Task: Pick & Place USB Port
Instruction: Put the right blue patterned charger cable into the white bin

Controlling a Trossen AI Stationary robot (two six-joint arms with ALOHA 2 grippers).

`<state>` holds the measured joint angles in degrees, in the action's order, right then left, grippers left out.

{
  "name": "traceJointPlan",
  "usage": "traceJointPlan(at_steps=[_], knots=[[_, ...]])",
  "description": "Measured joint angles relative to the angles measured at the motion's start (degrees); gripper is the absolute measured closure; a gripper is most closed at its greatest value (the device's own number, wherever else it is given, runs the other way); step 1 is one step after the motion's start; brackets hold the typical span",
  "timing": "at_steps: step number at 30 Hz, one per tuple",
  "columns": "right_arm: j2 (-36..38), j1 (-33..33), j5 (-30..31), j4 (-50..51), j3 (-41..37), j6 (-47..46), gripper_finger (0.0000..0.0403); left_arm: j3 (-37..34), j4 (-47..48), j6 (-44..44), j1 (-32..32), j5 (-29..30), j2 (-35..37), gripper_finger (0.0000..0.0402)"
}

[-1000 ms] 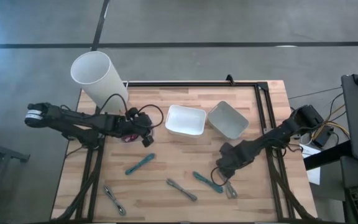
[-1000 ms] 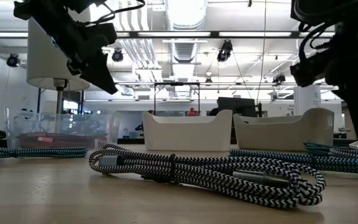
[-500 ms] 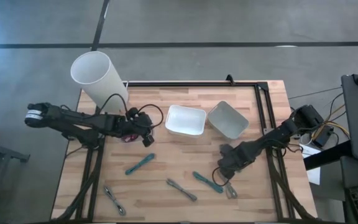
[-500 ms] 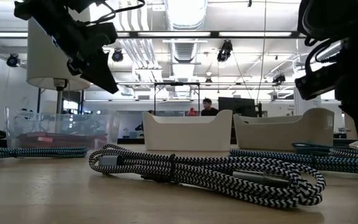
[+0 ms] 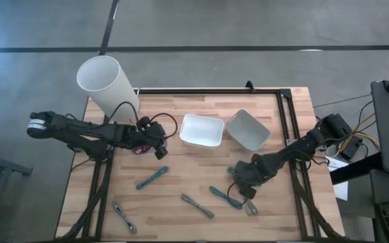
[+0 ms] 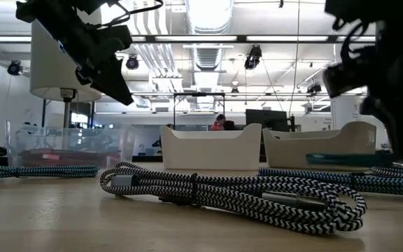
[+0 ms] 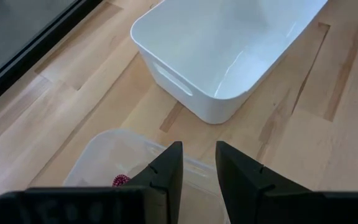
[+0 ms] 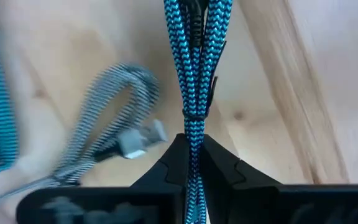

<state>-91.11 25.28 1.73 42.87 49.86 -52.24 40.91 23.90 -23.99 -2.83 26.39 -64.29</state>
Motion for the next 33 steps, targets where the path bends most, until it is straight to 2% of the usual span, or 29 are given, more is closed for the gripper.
traceJointPlan(at_steps=[7,11,16,20,25,30,33], knots=[[0.0,-1.0,8.3,0.0,6.0,15.7,0.0381,0.0,-0.5,0.0,0.0,0.0,0.0,0.0301],[0.0,-4.0,13.9,0.1,10.4,26.0,0.0381,0.0,-1.9,0.0,0.0,0.0,0.0,0.0301],[0.1,-9.3,17.6,-0.7,16.7,38.0,0.0381,0.0,-3.1,0.0,0.0,0.0,0.0,0.0301],[0.1,-13.8,17.9,-4.7,19.6,47.5,0.038,0.0,-3.3,0.0,0.0,0.0,0.0,0.0301],[0.1,-18.9,17.8,-14.5,19.3,56.5,0.038,0.0,-3.4,0.0,0.0,0.0,0.0,0.0301],[0.1,-23.6,17.7,-23.6,16.6,60.0,0.038,0.0,-3.3,0.0,0.0,0.0,0.0,0.0301],[0.1,-26.4,16.4,-25.4,14.5,60.0,0.038,0.0,-3.3,0.0,0.0,0.0,0.0,0.0301]])
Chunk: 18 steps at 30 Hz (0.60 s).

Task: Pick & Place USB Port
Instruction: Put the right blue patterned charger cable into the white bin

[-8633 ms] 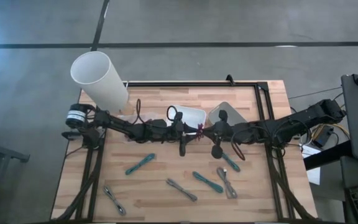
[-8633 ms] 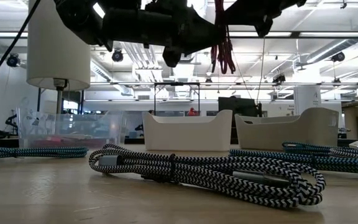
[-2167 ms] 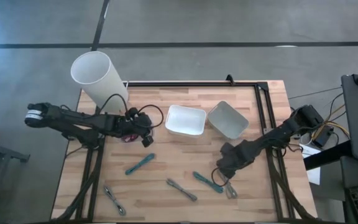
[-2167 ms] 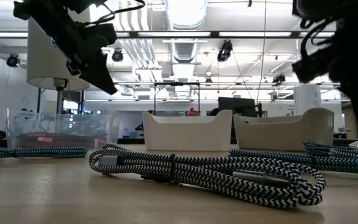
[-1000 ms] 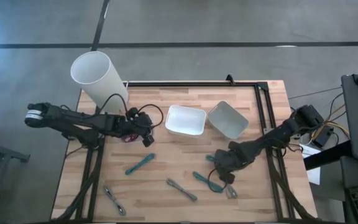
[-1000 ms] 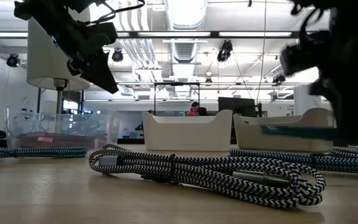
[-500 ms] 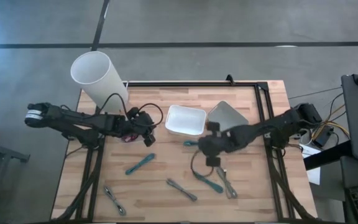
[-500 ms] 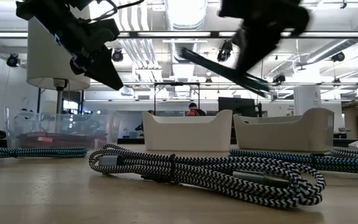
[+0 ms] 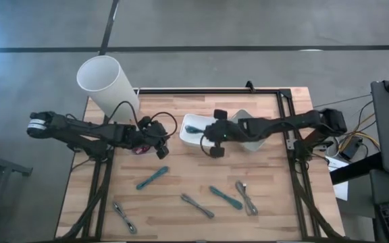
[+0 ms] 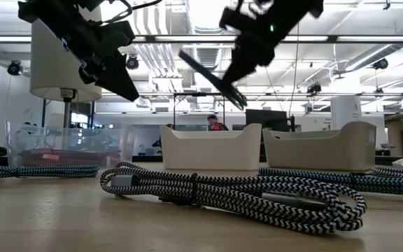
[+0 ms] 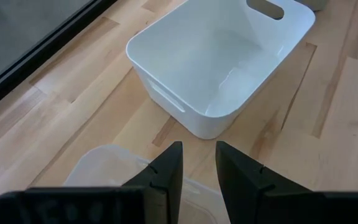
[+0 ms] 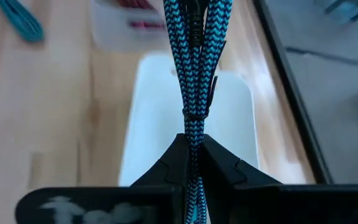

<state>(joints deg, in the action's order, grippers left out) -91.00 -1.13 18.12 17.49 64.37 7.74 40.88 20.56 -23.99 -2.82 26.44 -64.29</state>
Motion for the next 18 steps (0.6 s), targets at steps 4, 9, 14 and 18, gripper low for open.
traceJointPlan(at_steps=[4,9,14,18], knots=[[0.0,-3.8,-3.9,-0.6,-3.0,-0.2,0.038,0.0,0.0,0.0,0.0,0.0,0.0,0.0301],[0.0,-7.4,-7.3,-8.1,-7.6,0.2,0.038,0.0,0.0,0.0,0.0,0.0,0.0,0.0301],[0.0,-9.9,-12.4,-14.3,-10.6,-0.1,0.038,0.0,0.0,0.0,0.0,0.0,0.0,0.0301],[0.0,-10.4,-13.6,-15.2,-12.3,-1.5,0.038,0.0,0.0,0.0,0.0,0.0,0.0,0.0301]])
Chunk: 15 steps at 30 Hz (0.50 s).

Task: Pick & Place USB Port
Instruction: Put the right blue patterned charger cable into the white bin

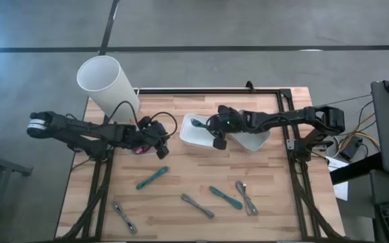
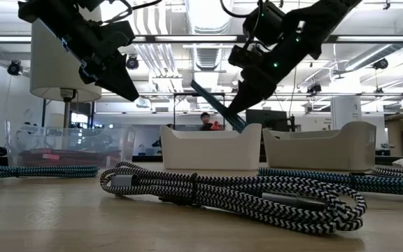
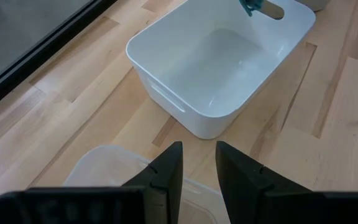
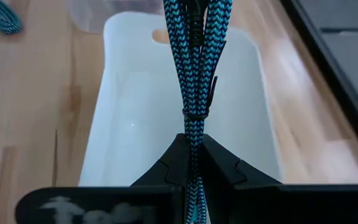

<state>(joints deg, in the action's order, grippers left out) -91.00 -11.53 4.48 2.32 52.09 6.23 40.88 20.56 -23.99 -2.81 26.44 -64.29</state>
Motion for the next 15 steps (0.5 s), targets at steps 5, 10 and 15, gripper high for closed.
traceJointPlan(at_steps=[5,10,15], knots=[[0.0,0.0,0.0,-1.1,-2.7,-2.5,0.038,0.0,0.0,0.0,0.0,0.4,0.0,0.0301],[0.0,0.0,0.0,-4.9,-5.5,-2.6,0.038,0.0,0.0,0.0,0.0,0.5,0.0,0.0301],[0.0,0.0,0.0,-7.6,-6.4,-2.6,0.0379,0.0,0.0,0.0,0.0,0.5,0.0,0.0301]])
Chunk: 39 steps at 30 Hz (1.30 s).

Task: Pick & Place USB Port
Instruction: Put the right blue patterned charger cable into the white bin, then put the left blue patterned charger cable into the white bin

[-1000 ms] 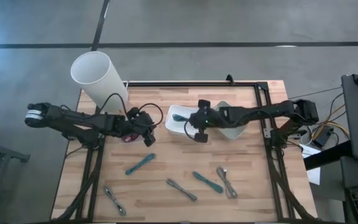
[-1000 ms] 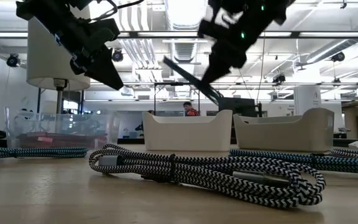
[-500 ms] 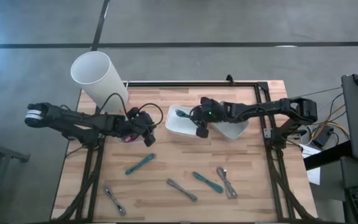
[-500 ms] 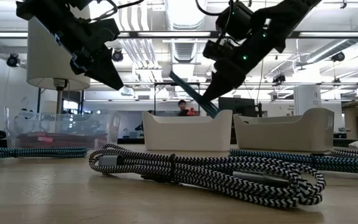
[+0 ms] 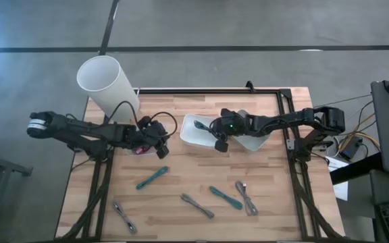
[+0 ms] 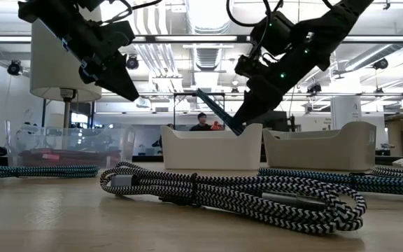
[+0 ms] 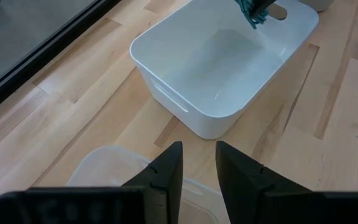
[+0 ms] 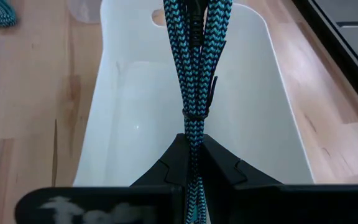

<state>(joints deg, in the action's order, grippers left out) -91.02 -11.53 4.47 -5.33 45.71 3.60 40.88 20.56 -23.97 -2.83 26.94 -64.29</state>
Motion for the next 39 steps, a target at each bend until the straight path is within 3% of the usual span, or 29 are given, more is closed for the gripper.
traceJointPlan(at_steps=[10,26,36,39], knots=[[0.0,0.0,0.0,0.2,-0.2,-0.4,0.035,0.0,0.0,0.0,0.0,0.0,0.0,0.0301],[0.0,0.0,0.0,0.4,0.2,-1.6,0.0349,0.0,0.0,0.0,0.0,0.0,0.0,0.0301],[0.0,0.1,0.0,0.8,4.5,-3.9,0.0349,0.4,-5.4,3.1,-1.0,-3.4,0.0,0.0309],[0.3,0.9,0.0,4.9,6.2,-2.9,0.0349,1.6,-5.3,3.3,-2.5,-3.7,0.0,0.0309]])
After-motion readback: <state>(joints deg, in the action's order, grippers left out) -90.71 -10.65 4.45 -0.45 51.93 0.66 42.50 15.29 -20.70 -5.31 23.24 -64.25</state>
